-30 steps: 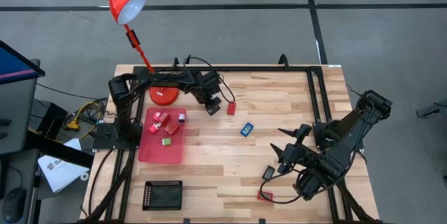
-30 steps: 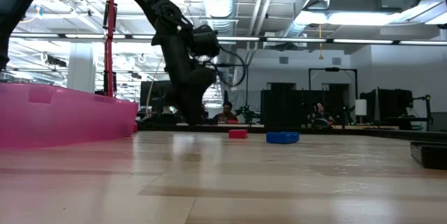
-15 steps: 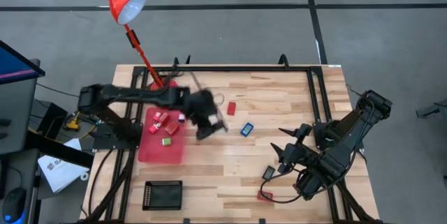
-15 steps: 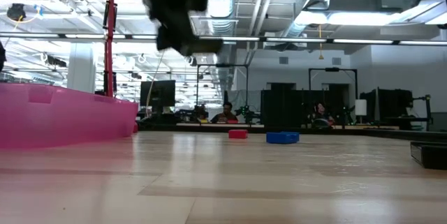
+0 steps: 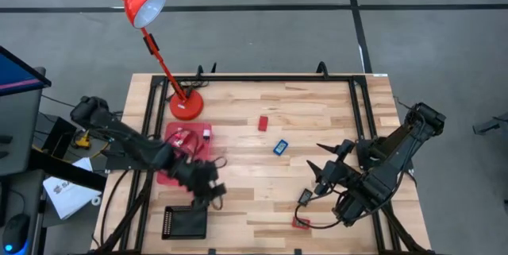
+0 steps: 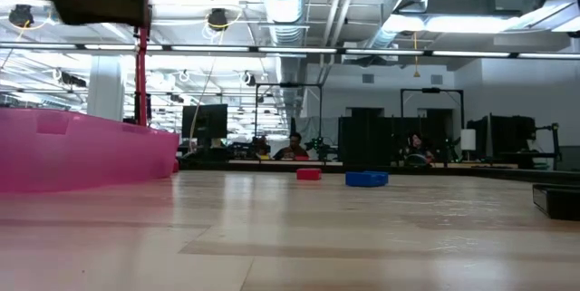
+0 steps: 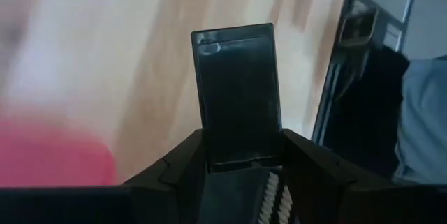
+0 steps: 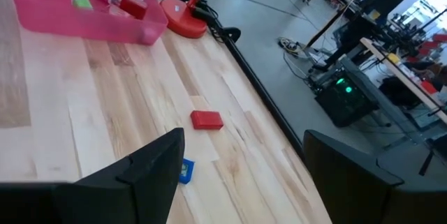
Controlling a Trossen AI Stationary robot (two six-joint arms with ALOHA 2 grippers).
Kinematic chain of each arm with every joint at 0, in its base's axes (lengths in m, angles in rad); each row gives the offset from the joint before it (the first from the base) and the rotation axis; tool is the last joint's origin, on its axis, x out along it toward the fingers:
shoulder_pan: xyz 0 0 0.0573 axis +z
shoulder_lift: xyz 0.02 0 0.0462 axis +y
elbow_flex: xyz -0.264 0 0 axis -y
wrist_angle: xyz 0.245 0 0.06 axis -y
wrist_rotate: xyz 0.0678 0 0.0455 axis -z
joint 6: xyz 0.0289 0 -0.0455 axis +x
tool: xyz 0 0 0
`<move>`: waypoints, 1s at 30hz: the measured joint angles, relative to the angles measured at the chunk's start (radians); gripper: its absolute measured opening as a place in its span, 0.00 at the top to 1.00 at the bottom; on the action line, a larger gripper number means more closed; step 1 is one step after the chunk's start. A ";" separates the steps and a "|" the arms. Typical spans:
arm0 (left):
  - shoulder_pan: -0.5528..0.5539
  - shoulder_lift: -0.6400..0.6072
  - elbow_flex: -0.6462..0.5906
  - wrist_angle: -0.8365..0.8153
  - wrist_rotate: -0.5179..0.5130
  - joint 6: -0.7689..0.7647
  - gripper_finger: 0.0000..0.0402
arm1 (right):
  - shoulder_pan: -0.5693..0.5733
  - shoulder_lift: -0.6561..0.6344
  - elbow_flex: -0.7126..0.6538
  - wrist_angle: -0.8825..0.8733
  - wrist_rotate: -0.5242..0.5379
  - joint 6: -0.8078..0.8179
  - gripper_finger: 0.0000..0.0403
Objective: Pick & Place Office items
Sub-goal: Put the top black digital timer into the black bin
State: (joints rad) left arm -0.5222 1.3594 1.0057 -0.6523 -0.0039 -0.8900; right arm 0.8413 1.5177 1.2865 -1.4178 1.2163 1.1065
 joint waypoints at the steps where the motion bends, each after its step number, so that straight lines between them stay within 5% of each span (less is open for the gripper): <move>1: -0.029 0.000 -0.010 -0.005 -0.006 -0.045 0.61 | 0.000 0.000 0.000 0.000 0.000 0.008 0.29; 17: -0.424 0.001 -0.039 -0.013 -0.183 -0.594 0.60 | -0.027 0.000 0.000 0.002 0.019 0.046 0.29; 22: -0.463 0.035 -0.038 -0.012 -0.216 -0.644 0.61 | -0.033 0.000 0.000 0.004 0.019 0.046 0.29; 30: -0.461 0.175 -0.038 0.097 -0.126 -0.661 0.59 | -0.033 0.000 0.000 0.012 0.019 0.046 0.29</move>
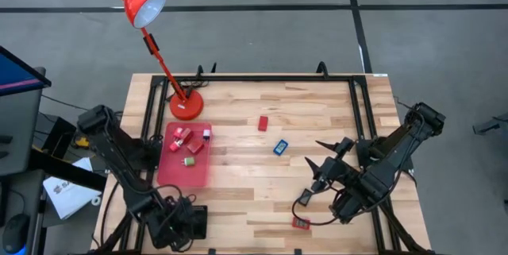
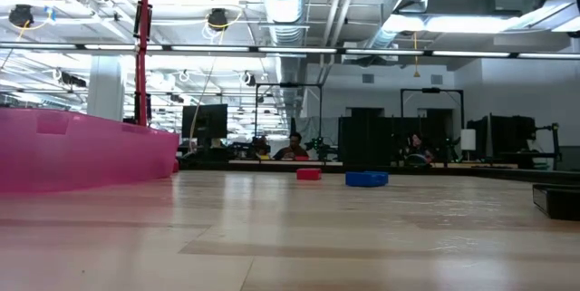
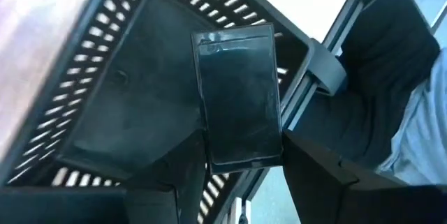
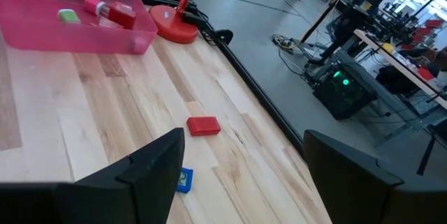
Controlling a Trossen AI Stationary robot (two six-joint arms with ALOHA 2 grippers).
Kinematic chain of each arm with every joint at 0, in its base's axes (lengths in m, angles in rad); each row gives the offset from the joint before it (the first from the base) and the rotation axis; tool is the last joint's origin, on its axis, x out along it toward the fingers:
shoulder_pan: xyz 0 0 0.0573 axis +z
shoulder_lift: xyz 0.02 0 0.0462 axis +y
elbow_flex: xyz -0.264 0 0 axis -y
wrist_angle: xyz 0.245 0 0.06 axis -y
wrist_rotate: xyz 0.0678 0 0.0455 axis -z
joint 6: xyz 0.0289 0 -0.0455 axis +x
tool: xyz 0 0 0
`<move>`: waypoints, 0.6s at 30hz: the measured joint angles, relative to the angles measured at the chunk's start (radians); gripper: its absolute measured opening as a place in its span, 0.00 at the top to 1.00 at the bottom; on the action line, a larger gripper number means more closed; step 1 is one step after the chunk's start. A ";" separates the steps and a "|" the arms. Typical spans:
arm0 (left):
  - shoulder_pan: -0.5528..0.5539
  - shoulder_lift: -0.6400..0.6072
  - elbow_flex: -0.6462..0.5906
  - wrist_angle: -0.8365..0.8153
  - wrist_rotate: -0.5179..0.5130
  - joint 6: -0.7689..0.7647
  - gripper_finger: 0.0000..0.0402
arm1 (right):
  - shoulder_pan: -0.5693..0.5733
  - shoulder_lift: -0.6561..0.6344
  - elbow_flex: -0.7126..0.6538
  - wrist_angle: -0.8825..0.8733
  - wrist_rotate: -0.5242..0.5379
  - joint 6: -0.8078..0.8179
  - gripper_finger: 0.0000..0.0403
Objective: Pick & Place Office items
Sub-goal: Put the top black digital timer into the black bin
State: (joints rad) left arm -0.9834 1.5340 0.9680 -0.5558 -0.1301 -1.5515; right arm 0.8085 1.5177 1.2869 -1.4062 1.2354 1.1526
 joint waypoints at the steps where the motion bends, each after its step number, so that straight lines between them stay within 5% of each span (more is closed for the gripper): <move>1: 0.001 0.012 0.000 0.012 0.001 0.000 0.59 | 0.000 0.000 0.000 0.000 0.000 0.000 0.29; 18: 0.010 0.046 0.000 -0.004 -0.036 0.009 0.57 | 0.001 0.000 0.000 0.016 0.017 0.000 0.29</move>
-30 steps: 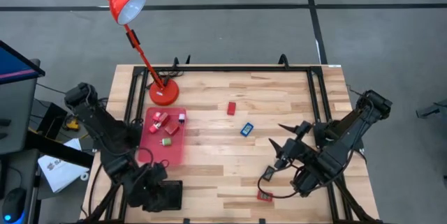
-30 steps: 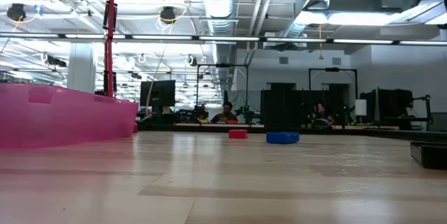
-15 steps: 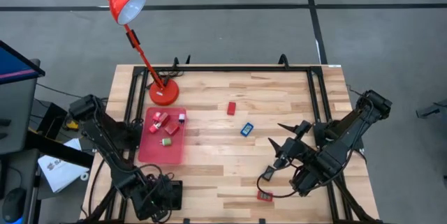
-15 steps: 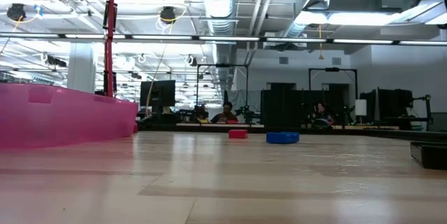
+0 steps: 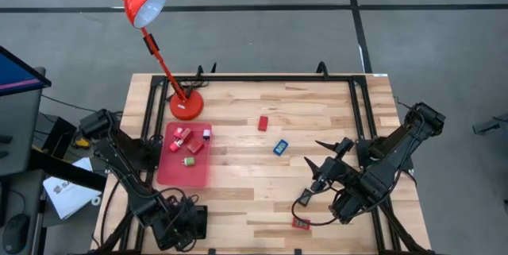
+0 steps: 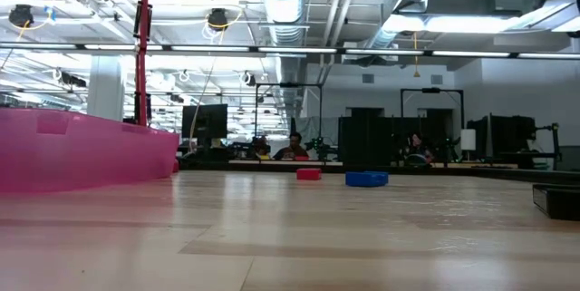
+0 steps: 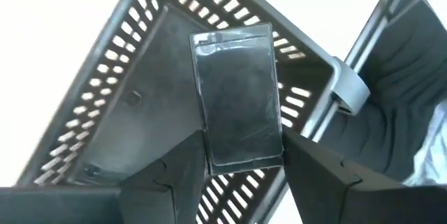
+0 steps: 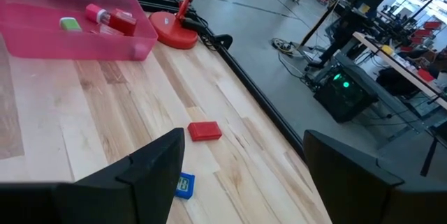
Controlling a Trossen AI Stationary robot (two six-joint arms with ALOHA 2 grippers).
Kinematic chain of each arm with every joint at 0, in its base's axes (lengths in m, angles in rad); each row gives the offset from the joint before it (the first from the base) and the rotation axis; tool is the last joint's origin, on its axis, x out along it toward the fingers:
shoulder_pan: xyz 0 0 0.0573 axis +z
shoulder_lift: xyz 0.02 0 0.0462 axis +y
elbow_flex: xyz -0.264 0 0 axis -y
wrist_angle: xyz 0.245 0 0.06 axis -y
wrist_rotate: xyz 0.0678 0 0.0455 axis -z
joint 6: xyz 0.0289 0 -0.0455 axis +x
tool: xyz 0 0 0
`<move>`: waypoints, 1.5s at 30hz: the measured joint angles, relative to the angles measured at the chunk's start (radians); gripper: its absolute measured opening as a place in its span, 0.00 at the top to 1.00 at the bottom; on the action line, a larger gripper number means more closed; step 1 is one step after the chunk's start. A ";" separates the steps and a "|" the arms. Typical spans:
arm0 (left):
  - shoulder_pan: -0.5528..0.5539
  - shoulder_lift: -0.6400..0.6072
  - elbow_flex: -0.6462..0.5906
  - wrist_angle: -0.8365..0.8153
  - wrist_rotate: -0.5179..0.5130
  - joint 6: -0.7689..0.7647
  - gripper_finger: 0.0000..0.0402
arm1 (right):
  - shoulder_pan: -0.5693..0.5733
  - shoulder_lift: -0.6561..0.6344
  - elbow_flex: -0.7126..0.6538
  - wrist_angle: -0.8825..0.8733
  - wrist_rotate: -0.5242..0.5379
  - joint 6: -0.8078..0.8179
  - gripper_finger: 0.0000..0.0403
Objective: Pick & Place Office items
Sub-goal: Put the top black digital timer into the black bin, then put the top red digital timer into the black bin
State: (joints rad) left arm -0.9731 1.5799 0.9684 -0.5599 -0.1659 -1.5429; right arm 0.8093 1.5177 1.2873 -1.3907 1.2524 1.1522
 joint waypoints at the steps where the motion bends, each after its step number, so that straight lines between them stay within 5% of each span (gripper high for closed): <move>1: 0.000 0.000 0.000 -0.006 -0.009 0.001 0.57 | 0.000 0.000 0.000 0.000 0.000 0.000 0.29; 18: 0.000 -0.014 0.000 -0.041 -0.072 0.051 0.33 | 0.000 0.000 0.000 0.000 -0.002 0.000 0.29; 21: 0.000 -0.063 0.000 -0.034 -0.169 0.142 0.33 | 0.000 0.000 0.000 0.000 -0.002 -0.002 0.29; 27: 0.029 -0.189 0.002 -0.028 -0.530 0.493 0.35 | 0.002 0.000 0.000 0.000 -0.003 -0.007 0.29; 33: 0.317 -0.194 0.002 0.019 -0.542 0.662 0.40 | 0.002 0.000 0.000 0.000 -0.017 -0.008 0.29; 41: 0.837 -0.103 0.000 0.401 -0.127 1.027 0.45 | 0.002 0.000 0.000 -0.005 0.001 -0.010 0.29; 45: 1.064 -0.035 0.017 0.533 -0.006 1.038 0.47 | 0.018 0.000 0.000 -0.007 -0.003 -0.010 0.29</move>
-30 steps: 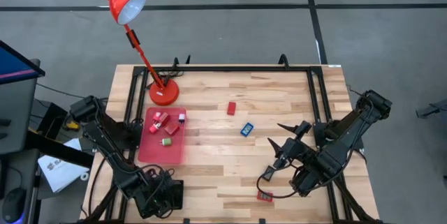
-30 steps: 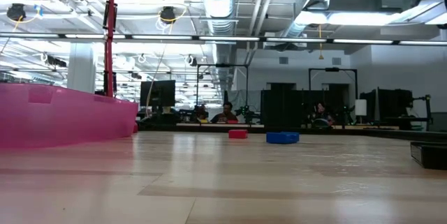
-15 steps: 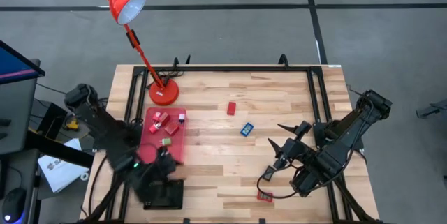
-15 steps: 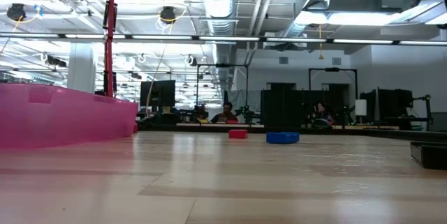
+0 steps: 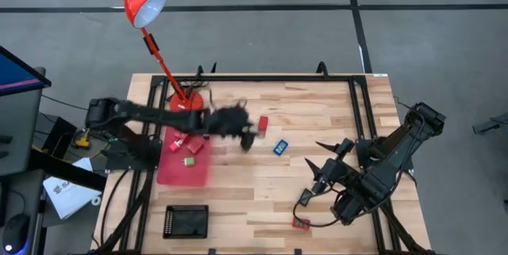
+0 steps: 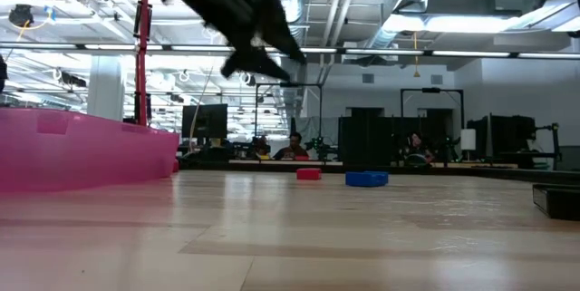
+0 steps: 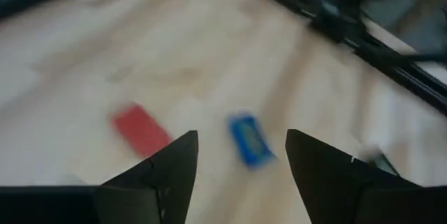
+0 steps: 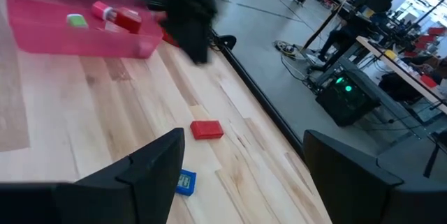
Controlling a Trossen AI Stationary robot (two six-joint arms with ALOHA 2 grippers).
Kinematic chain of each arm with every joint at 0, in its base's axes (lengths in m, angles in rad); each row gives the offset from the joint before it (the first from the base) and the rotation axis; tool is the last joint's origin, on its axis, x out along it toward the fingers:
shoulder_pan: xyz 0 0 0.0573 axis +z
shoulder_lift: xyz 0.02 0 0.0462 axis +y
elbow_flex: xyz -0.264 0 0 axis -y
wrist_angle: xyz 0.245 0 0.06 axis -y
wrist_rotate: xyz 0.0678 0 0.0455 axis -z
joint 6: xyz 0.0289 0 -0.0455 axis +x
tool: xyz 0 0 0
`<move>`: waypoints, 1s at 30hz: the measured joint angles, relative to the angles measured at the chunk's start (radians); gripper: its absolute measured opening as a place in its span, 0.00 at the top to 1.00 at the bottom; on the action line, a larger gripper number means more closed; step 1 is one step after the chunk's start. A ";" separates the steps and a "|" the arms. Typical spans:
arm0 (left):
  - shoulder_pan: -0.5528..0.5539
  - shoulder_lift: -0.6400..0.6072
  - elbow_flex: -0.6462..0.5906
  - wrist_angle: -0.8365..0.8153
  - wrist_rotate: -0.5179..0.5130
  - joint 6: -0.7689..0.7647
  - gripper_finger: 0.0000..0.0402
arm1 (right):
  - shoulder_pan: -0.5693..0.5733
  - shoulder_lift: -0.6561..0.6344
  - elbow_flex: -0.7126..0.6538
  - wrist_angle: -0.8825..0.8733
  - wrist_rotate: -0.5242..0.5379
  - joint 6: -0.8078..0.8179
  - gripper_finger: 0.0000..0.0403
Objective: Pick & Place Office items
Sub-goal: Put the top red digital timer into the black bin
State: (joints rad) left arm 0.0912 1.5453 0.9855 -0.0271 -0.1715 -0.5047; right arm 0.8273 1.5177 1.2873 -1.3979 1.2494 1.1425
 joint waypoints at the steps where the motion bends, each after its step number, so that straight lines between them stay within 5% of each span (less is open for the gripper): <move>1: 0.048 0.025 0.014 -0.002 0.035 -0.015 0.47 | 0.006 0.000 0.000 0.000 0.000 0.001 0.29; 6: 0.182 0.166 0.111 -0.093 0.214 -0.057 0.46 | 0.026 0.000 0.000 -0.001 0.005 0.010 0.29; 10: 0.177 0.298 0.238 -0.220 0.241 -0.024 0.46 | 0.031 0.000 0.000 -0.004 0.006 0.010 0.29; 19: 0.120 0.490 0.533 -0.553 0.024 0.046 0.46 | 0.035 0.000 0.000 -0.013 -0.008 -0.030 0.29; 30: 0.123 0.576 0.562 -0.582 0.022 -0.015 0.44 | 0.089 0.000 0.000 -0.036 0.007 -0.043 0.29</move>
State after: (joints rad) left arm 0.2138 2.1212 1.5475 -0.6093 -0.1500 -0.5198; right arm 0.9163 1.5181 1.2873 -1.4336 1.2560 1.0996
